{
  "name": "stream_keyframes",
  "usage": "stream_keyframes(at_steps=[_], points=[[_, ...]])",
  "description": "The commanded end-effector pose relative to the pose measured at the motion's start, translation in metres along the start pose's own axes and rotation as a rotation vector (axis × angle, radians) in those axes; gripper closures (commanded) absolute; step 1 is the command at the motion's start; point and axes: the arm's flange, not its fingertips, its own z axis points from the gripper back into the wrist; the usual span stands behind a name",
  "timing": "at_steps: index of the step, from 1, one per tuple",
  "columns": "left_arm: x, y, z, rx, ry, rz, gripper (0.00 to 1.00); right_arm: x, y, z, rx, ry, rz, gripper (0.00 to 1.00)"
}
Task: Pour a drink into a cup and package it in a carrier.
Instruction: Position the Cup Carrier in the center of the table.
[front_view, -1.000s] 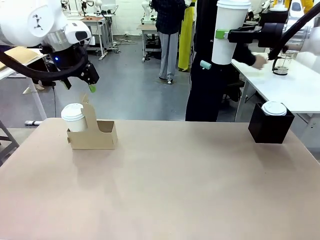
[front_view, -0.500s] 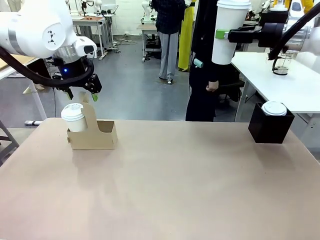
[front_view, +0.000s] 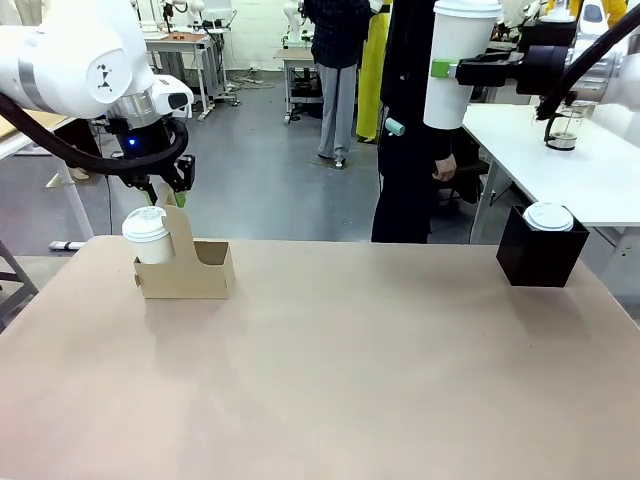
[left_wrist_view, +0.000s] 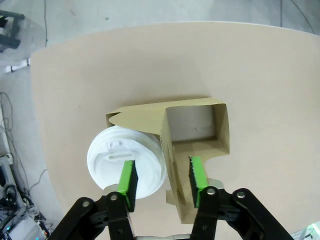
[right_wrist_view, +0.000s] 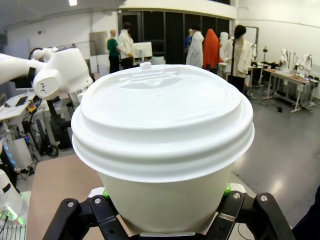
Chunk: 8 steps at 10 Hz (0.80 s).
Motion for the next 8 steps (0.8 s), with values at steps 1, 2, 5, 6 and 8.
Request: stream_keyframes(at_steps=[1,2,5,6,8], points=[[0.0035,-0.0019,-0.0026,0.020,-0.011,0.014,1.00,0.0043,0.0024,0.0002,0.001,-0.006,0.018,0.19],[0.0034,-0.0023,-0.0038,0.015,-0.011,0.013,1.00,0.0043,0.0024,0.0002,0.001,-0.006,0.018,0.19],[0.0028,-0.0074,-0.0035,-0.010,-0.001,0.005,1.00,0.0043,0.0024,0.0002,0.001,-0.006,0.018,0.19],[0.0029,-0.0082,-0.0037,-0.015,0.001,0.002,1.00,0.0043,0.0024,0.0002,0.001,-0.006,0.018,0.19],[-0.0002,-0.0064,-0.0039,-0.006,0.005,-0.009,1.00,0.0043,0.0024,0.0002,0.001,-0.006,0.018,0.19]])
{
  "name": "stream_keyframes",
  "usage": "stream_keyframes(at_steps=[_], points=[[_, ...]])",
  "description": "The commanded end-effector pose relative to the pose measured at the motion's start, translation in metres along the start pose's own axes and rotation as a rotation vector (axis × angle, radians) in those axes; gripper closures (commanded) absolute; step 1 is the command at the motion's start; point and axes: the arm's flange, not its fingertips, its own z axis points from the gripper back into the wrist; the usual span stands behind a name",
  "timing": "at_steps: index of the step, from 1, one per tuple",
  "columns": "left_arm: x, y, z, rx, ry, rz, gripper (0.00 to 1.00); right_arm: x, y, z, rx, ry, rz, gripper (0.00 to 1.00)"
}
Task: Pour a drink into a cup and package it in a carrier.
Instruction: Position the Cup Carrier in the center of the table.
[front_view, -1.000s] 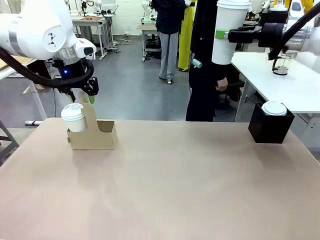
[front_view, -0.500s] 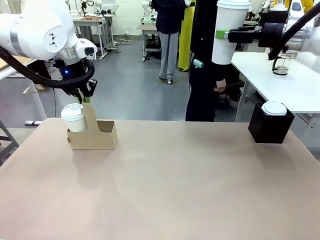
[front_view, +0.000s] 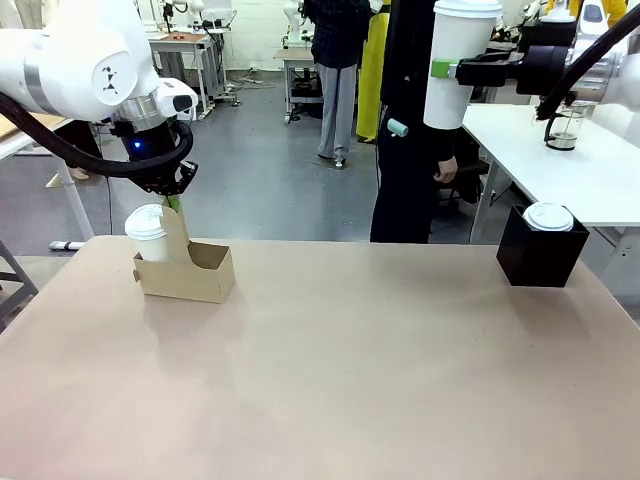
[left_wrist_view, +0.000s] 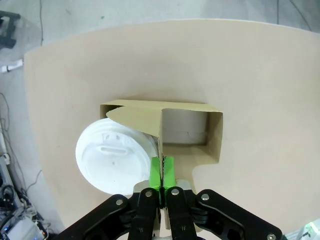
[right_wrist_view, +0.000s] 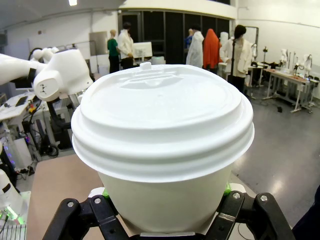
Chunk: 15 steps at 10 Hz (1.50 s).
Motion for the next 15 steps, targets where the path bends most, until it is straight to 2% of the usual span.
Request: stream_keyframes(at_steps=[1,3,6,8,10,13,15], points=[[0.000,0.000,0.000,0.011,-0.004,-0.009,1.00,0.004,0.002,0.000,0.001,-0.006,0.018,0.19],[0.000,0.000,0.000,0.002,0.000,-0.002,0.98,0.004,0.002,0.000,0.001,-0.006,0.018,0.19],[-0.026,-0.027,0.065,0.030,-0.038,0.065,0.98,0.004,0.002,0.000,0.001,-0.006,0.018,0.19],[-0.053,-0.073,0.104,-0.005,-0.076,0.077,0.98,0.004,0.002,0.000,0.001,-0.006,0.018,0.19],[-0.083,-0.129,0.120,-0.036,-0.065,0.096,0.98,0.004,0.002,0.000,0.001,-0.006,0.018,0.19],[-0.118,-0.204,0.105,-0.058,-0.029,0.140,0.98,0.004,0.002,0.000,0.001,-0.006,0.018,0.19],[-0.140,-0.237,0.088,-0.063,-0.016,0.141,0.98,0.004,0.002,0.000,0.001,-0.006,0.018,0.19]])
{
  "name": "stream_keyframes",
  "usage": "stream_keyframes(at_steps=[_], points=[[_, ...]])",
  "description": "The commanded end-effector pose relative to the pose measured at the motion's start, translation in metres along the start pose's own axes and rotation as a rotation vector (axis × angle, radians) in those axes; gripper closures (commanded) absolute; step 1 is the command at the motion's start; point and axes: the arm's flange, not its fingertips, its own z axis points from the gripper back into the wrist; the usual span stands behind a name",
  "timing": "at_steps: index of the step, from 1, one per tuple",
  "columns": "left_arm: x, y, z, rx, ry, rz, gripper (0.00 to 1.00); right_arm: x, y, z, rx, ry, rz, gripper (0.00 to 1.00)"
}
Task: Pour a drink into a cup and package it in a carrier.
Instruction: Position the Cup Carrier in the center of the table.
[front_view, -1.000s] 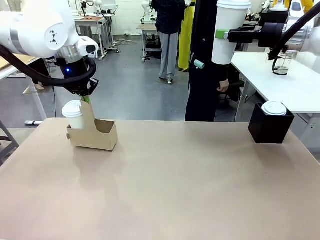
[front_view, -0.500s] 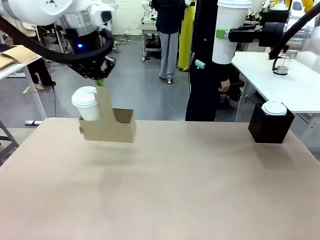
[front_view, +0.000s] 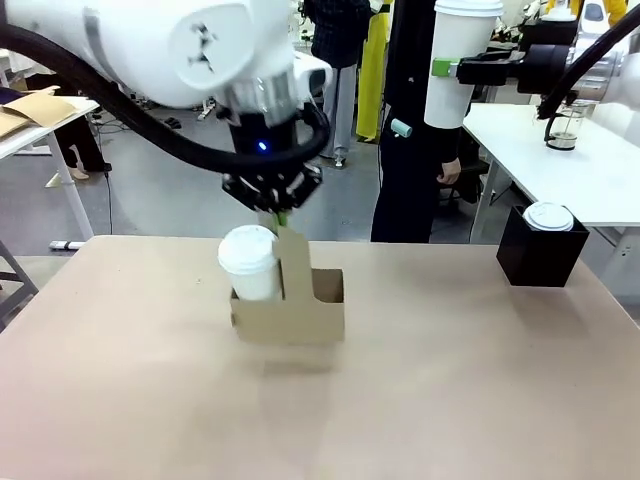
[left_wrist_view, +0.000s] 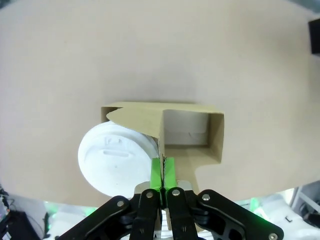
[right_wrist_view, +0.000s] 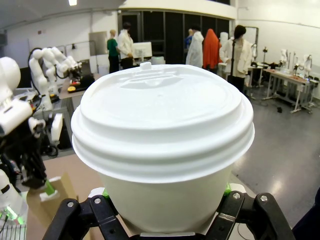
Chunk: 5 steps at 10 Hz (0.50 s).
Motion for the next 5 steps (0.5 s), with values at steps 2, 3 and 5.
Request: stream_keyframes(at_steps=[2,3,5], points=[[-0.019,-0.022,-0.030,0.022,-0.024,0.030,0.98,0.003,0.002,-0.001,0.002,-0.006,0.016,0.19],[-0.025,-0.027,-0.036,0.037,-0.027,0.032,0.98,0.003,0.002,-0.001,0.002,-0.006,0.016,0.19],[-0.036,-0.037,-0.047,0.083,-0.040,0.016,0.98,0.003,0.002,-0.001,0.002,-0.006,0.016,0.19]])
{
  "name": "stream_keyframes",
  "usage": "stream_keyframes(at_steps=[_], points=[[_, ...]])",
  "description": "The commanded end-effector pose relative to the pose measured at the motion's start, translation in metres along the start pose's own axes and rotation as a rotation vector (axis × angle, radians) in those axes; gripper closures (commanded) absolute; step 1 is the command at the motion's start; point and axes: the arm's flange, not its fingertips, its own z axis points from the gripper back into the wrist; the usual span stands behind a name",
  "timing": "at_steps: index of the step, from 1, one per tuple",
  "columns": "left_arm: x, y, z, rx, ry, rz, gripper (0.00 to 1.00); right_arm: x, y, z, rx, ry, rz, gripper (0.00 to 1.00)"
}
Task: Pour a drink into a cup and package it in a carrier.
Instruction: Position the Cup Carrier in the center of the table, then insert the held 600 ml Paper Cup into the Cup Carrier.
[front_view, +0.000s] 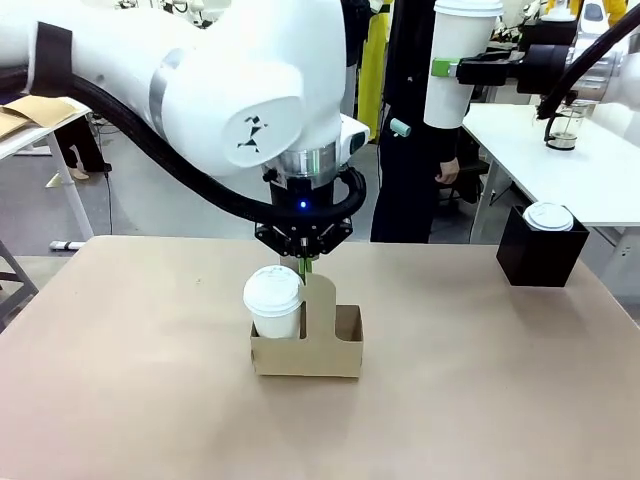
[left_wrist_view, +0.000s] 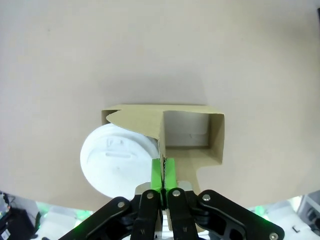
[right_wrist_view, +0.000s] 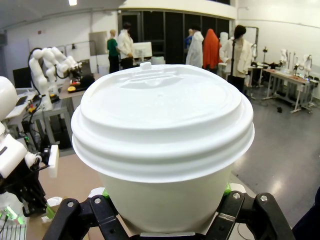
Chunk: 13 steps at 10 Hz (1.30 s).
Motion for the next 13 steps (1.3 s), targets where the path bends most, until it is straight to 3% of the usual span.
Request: stream_keyframes(at_steps=[1,8,9,10,11,13], points=[[-0.007,-0.012,-0.009,0.048,-0.016,0.002,0.98,0.003,0.002,0.000,0.002,-0.006,0.016,0.19],[-0.007,-0.009,-0.007,0.023,-0.003,-0.023,0.98,0.003,0.002,0.000,0.002,-0.006,0.016,0.19],[-0.004,-0.011,-0.005,0.026,-0.006,-0.024,0.41,0.003,0.002,0.000,0.002,-0.006,0.016,0.19],[0.000,-0.001,0.000,-0.002,0.003,-0.037,0.40,0.003,0.002,0.000,0.002,-0.006,0.016,0.19],[-0.001,0.005,0.005,-0.011,0.009,-0.058,0.00,0.003,0.002,0.000,0.002,-0.006,0.016,0.19],[0.001,0.015,0.029,-0.019,-0.009,-0.131,0.00,-0.011,0.002,-0.012,0.065,0.008,-0.008,0.19]])
